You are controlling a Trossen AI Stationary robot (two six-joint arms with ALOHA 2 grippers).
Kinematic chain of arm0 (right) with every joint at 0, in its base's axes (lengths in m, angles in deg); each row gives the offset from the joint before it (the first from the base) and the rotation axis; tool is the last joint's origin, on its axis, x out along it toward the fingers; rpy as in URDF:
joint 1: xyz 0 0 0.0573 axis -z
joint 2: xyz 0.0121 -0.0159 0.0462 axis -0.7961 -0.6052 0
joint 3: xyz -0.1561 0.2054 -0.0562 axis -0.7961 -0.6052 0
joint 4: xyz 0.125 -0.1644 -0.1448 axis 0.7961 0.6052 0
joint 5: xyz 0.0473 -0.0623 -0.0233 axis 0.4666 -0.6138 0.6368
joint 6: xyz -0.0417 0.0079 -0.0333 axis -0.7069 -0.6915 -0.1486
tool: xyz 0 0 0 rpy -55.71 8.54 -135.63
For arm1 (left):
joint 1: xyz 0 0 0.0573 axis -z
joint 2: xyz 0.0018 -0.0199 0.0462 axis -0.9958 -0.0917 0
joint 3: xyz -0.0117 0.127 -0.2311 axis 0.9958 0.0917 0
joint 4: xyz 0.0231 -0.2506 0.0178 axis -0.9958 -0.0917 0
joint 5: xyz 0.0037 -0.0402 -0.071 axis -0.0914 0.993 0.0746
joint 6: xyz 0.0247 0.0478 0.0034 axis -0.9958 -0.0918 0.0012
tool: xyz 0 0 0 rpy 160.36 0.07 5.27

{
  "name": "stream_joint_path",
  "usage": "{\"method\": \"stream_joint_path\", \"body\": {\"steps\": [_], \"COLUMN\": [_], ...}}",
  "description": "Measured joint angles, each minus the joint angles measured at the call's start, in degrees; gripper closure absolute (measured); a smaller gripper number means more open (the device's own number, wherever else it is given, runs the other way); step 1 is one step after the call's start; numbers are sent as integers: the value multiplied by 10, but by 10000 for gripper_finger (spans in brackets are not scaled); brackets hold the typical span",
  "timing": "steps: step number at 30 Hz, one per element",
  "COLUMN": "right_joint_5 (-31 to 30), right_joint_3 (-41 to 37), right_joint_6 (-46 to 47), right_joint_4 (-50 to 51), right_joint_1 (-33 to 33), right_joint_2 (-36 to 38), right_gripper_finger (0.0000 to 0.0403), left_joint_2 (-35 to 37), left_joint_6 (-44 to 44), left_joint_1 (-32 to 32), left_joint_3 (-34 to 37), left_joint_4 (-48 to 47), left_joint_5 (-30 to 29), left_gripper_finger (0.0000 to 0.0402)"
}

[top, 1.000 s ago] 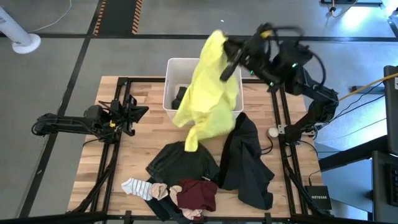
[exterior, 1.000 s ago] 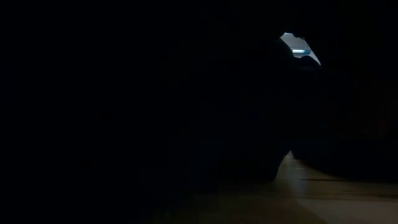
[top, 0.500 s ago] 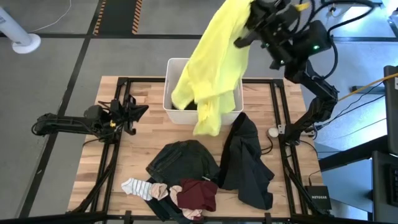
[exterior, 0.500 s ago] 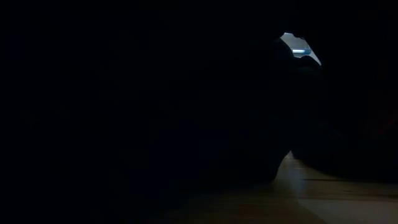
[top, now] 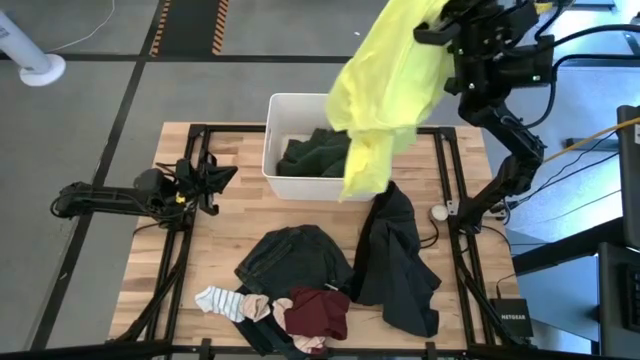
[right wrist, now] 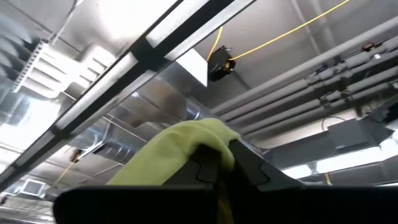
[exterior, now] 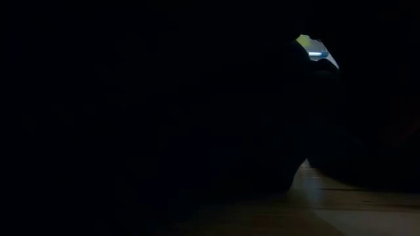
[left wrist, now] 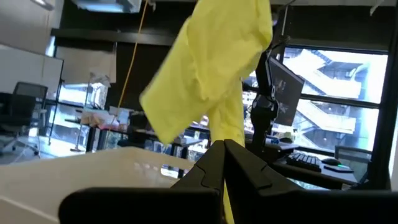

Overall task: Sort clothes
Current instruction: Put the yellow shirt into the white bin

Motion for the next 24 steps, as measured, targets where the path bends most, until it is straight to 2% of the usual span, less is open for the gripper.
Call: {"method": "stream_joint_path", "body": {"steps": [3, 6, 9, 14, 17, 22, 24], "right_joint_5": [0, 6, 29, 35, 35, 34, 13], "right_joint_3": [0, 0, 0, 0, 0, 0, -1], "right_joint_6": [21, 86, 153, 192, 197, 195, 191], "right_joint_4": [-4, 1, 31, 94, 162, 343, 419], "right_joint_1": [25, 49, 58, 57, 57, 57, 57], "right_joint_2": [-6, -23, -49, -93, -112, -138, -144], "right_gripper_finger": [381, 381, 381, 381, 381, 381, 381], "left_joint_2": [0, 0, 0, 0, 0, 0, 0], "left_joint_6": [-7, -10, -18, -12, -5, 4, 5], "left_joint_1": [0, 0, 0, 0, 0, 0, 0], "left_joint_3": [0, 0, 0, 0, 0, 0, 0], "left_joint_4": [14, 30, 33, 32, 32, 30, 30], "left_joint_5": [-1, -1, -1, -1, -1, 0, 0], "left_gripper_finger": [398, 398, 398, 398, 398, 398, 398]}}
